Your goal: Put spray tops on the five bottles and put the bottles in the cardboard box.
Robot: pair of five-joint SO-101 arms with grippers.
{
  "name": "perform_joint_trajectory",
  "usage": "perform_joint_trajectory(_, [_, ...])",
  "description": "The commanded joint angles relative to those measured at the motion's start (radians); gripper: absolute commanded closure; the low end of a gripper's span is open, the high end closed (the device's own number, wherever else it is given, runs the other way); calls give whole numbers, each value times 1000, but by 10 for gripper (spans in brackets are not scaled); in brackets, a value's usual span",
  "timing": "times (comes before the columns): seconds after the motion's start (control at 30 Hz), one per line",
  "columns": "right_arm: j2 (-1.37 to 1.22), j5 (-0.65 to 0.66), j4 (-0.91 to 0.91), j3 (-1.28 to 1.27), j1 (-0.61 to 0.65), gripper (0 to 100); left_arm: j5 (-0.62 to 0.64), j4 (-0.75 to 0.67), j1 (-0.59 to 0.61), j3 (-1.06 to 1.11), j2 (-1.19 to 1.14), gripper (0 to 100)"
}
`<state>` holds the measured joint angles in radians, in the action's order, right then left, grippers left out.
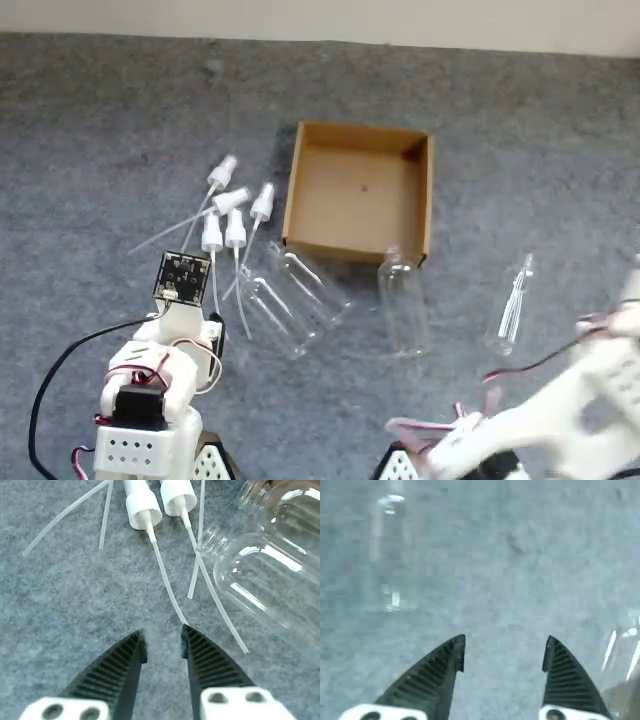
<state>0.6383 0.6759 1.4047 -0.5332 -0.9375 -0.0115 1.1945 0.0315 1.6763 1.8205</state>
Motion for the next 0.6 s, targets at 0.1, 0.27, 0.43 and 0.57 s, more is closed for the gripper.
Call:
perform_joint_trajectory(0.1, [-380,107,13,311,-272,780,5,5,-4,18,1,920])
perform_joint_trajectory(0.27, [-516,259,16,460,-433,729,5,5,-4,18,1,920])
perform_joint_trajectory(0.43, [-633,347,16,595,-487,691,5,5,-4,18,1,921])
perform_joint_trajectory(0.57, [-756,341,18,688,-487,688,5,5,-2,18,1,922])
